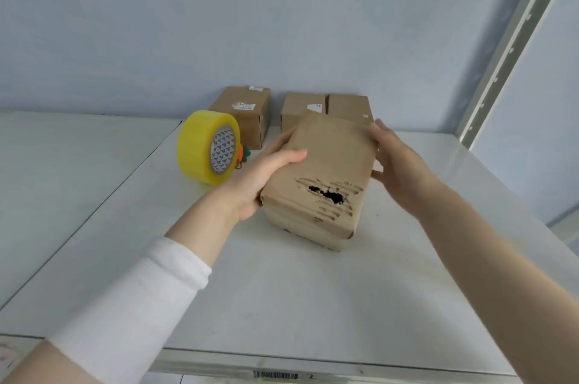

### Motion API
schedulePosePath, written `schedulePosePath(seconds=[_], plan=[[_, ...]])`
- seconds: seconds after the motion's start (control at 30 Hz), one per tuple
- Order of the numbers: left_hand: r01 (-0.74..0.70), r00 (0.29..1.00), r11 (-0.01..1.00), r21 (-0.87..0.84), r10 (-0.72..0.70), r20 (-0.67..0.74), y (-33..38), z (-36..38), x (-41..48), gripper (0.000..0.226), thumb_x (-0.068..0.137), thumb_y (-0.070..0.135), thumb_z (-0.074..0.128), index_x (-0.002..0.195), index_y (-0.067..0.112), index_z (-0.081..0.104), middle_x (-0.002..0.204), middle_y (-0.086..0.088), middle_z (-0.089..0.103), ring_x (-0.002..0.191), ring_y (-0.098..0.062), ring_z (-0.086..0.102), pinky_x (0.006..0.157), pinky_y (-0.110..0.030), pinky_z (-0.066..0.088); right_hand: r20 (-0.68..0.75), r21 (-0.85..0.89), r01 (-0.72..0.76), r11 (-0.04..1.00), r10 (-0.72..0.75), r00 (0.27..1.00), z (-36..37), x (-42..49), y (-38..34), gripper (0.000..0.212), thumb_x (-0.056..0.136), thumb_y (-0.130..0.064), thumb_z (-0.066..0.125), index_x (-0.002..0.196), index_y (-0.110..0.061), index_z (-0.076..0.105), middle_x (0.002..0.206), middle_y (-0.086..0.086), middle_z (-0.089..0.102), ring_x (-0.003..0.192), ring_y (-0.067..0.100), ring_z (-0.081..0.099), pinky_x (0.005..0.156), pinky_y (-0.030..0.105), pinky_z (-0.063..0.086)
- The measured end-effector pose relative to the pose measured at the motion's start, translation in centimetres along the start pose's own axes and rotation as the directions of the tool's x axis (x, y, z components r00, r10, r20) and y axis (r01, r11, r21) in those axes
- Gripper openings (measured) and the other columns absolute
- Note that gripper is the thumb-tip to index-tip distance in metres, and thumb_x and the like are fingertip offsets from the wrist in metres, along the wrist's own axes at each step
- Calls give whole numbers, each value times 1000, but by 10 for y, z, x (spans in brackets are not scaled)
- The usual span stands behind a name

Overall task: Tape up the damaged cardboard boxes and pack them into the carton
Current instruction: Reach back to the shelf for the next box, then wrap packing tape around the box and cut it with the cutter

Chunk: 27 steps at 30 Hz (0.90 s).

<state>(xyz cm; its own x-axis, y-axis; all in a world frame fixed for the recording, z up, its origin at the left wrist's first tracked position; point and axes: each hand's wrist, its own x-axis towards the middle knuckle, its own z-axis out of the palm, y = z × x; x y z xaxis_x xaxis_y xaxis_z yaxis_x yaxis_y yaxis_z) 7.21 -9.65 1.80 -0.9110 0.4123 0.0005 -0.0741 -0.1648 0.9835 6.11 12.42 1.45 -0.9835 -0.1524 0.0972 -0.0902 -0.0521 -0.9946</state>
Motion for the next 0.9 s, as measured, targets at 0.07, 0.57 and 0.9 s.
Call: schedulePosePath(seconds=[0.07, 0.57, 0.9], plan=[[-14, 993, 990, -139, -3, -118, -8, 4, 2, 30, 85, 26, 59, 112, 38, 57, 89, 11, 74, 78, -6, 70, 58, -20, 53, -69, 108, 13, 994, -5, 998, 15, -8, 18, 60, 92, -55, 42, 145, -33, 29, 146, -23, 33, 133, -1, 32, 113, 38, 27], [-123, 864, 827, 549, 361, -350, -9, -4, 7, 30, 99, 39, 39, 116, 26, 60, 113, 27, 59, 108, 10, 51, 92, -17, 37, -190, 135, -193, 972, 217, 958, 29, -9, 27, 47, 96, -45, 41, 136, -21, 46, 139, -3, 51, 126, 9, 48, 104, 25, 34], [107, 921, 211, 972, 347, -177, 52, -130, 13, 37, 99, 33, 39, 123, 11, 56, 130, -12, 55, 122, -26, 48, 100, -34, 37, -169, -506, 81, 859, -191, 967, 118, 36, -61, 46, 93, -43, 47, 137, -28, 41, 146, -1, 33, 138, 19, 25, 113, 43, 25]])
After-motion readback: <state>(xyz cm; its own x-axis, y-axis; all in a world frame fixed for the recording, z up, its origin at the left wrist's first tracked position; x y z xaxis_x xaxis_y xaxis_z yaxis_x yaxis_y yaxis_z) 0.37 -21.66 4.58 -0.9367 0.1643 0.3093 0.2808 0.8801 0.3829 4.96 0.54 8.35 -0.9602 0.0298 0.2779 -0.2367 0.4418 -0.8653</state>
